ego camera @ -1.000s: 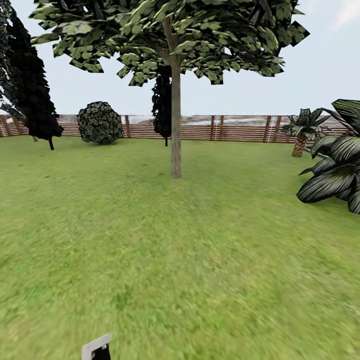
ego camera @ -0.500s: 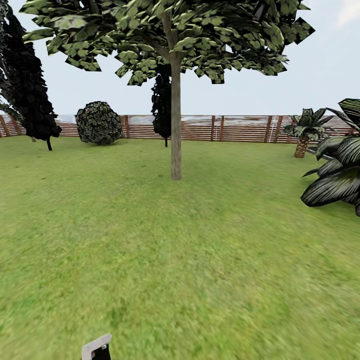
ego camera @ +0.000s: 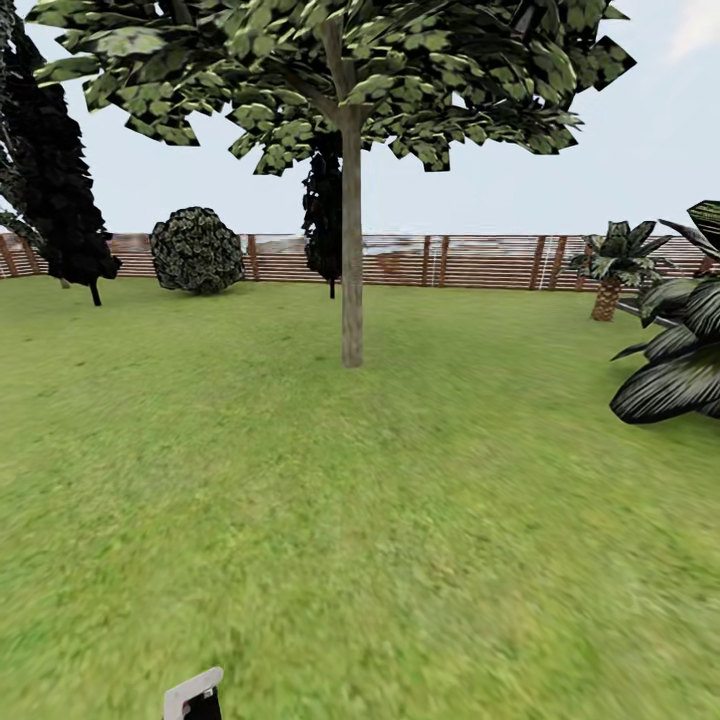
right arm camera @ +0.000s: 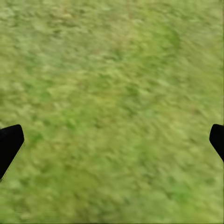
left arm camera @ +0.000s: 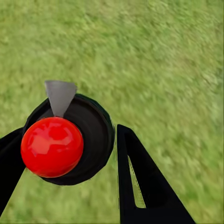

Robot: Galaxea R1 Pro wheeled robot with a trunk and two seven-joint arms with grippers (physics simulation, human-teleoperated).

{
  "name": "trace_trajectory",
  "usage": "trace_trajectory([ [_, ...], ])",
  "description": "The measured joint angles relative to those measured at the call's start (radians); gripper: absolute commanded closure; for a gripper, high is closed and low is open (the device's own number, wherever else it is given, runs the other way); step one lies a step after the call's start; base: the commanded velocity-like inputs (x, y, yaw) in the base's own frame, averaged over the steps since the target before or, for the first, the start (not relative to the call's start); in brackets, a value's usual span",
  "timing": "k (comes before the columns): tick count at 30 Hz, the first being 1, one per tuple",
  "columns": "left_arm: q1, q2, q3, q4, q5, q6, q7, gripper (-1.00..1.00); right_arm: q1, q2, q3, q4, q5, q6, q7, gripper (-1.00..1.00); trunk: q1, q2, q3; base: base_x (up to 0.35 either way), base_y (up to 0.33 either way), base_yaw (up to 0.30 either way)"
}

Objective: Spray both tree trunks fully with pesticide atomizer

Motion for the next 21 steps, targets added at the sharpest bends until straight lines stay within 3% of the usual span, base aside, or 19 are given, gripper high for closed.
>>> trace_trajectory([
  [21, 0.0, 0.0, 0.007, 0.002, 0.002, -0.001, 0.0, 1.0, 0.0, -0.001, 0.005, 0.014, 0.001, 0.0, -0.001, -1.0, 0.0, 0.0, 0.0, 0.335, 0.0, 0.0],
])
